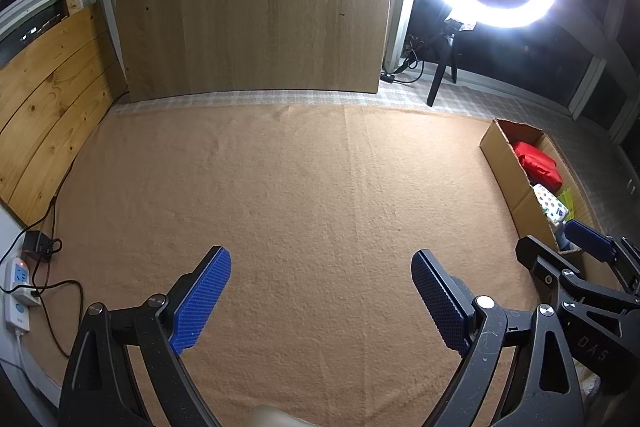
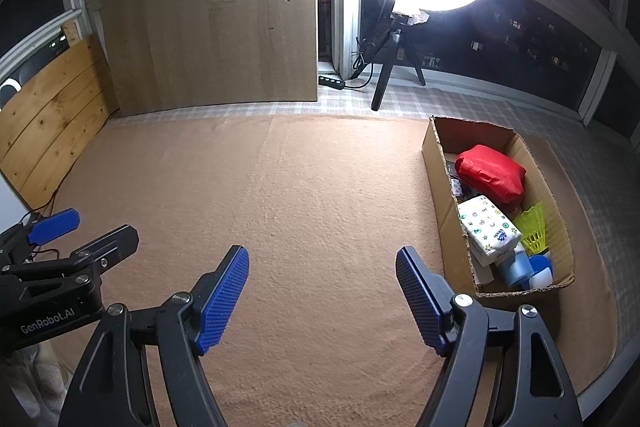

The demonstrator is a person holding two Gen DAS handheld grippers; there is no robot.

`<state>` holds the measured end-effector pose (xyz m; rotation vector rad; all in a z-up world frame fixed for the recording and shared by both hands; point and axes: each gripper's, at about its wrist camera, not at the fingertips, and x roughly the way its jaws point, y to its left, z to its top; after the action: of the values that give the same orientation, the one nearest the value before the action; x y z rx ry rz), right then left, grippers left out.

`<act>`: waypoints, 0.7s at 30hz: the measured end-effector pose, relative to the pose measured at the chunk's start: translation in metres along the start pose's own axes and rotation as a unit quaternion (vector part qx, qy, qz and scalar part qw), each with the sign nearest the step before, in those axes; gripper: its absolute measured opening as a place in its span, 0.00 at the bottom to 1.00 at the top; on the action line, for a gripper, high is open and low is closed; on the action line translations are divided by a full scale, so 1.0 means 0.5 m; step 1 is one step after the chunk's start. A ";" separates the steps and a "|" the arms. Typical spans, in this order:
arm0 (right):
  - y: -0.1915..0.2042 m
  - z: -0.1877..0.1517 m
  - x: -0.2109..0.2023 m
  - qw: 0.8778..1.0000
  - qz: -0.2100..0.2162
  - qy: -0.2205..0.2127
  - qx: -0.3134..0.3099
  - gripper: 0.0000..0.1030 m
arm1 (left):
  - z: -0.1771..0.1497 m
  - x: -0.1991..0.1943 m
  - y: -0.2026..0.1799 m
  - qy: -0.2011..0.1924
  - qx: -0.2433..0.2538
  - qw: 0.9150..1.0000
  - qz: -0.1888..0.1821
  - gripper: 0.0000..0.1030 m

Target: Organize objects

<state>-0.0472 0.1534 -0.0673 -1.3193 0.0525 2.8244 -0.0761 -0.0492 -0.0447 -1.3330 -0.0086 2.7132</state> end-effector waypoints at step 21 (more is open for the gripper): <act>-0.013 0.000 -0.002 1.000 -0.003 0.002 0.007 0.71 | -0.006 -0.005 -0.001 -0.003 0.002 1.000 0.002 0.92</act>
<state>-0.0462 0.1601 -0.0668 -1.3193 0.0679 2.8122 -0.0722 -0.0492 -0.0446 -1.3259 -0.0008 2.7178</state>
